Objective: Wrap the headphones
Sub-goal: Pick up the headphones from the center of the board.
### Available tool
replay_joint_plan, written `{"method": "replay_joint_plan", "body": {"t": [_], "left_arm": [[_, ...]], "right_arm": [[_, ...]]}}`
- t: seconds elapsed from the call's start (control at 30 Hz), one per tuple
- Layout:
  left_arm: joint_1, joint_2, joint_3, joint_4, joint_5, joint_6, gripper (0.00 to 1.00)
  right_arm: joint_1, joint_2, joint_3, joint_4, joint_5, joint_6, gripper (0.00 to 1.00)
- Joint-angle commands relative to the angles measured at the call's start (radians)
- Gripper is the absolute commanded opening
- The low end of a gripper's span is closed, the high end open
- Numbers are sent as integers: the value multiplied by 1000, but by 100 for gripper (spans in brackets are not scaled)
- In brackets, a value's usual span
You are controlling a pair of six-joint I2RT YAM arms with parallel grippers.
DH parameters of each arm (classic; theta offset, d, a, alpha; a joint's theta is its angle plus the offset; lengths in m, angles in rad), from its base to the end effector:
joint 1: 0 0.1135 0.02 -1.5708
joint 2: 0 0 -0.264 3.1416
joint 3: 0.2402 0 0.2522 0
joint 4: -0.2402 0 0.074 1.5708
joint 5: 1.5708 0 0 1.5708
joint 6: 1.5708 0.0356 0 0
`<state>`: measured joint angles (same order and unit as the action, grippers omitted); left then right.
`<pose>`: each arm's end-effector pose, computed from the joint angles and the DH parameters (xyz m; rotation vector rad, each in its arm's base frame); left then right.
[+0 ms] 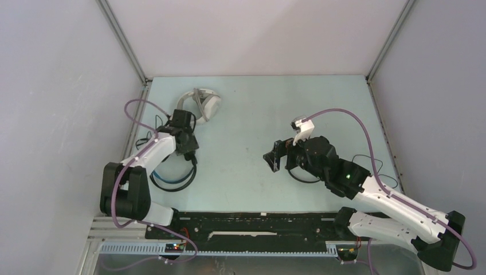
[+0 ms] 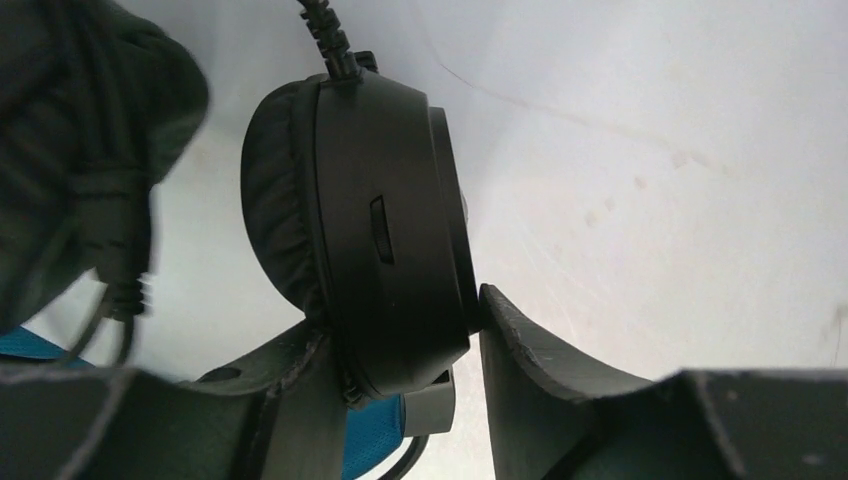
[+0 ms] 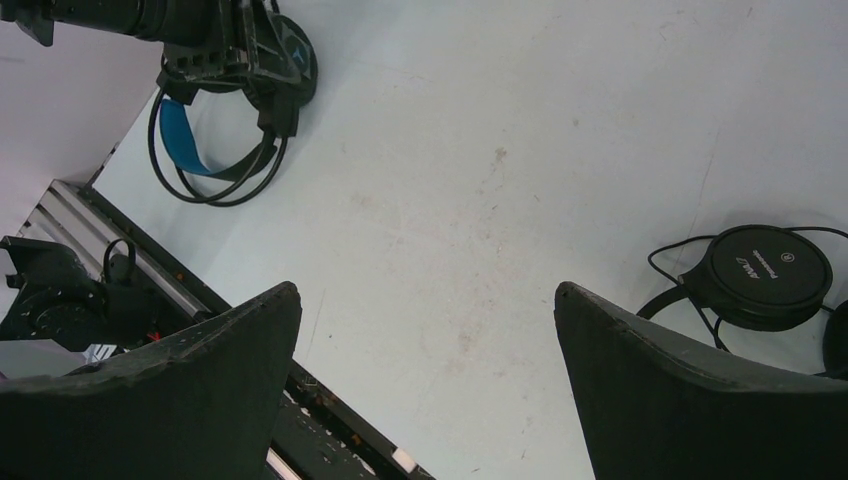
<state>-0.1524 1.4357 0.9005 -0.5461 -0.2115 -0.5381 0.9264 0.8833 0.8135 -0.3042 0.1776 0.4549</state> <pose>0.2748 -0.0347 0.2057 -0.5684 2.5498 0.0401 0.1267 0.1581 0.3205 -0.3506 1.9815 0.7345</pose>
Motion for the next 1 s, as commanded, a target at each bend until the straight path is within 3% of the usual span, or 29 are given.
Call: {"method": "replay_joint_plan", "body": {"t": [0.0,0.3,0.57,0.97], "left_arm": [[-147,-53,105,-49,102,108,46],[-514,-121,191,-79,185,220,39],[-651,-114,292,-66,486,254,40],[-630,-193,416,-52,778,87,39]], "right_arm": [[1,-19,-2,6,20,2,100],[-22,-197,-40,-26,106,23,100],[-73,-363,-42,-106,174,22,100],[-6,-451,-216,276,-254,-621,94]]}}
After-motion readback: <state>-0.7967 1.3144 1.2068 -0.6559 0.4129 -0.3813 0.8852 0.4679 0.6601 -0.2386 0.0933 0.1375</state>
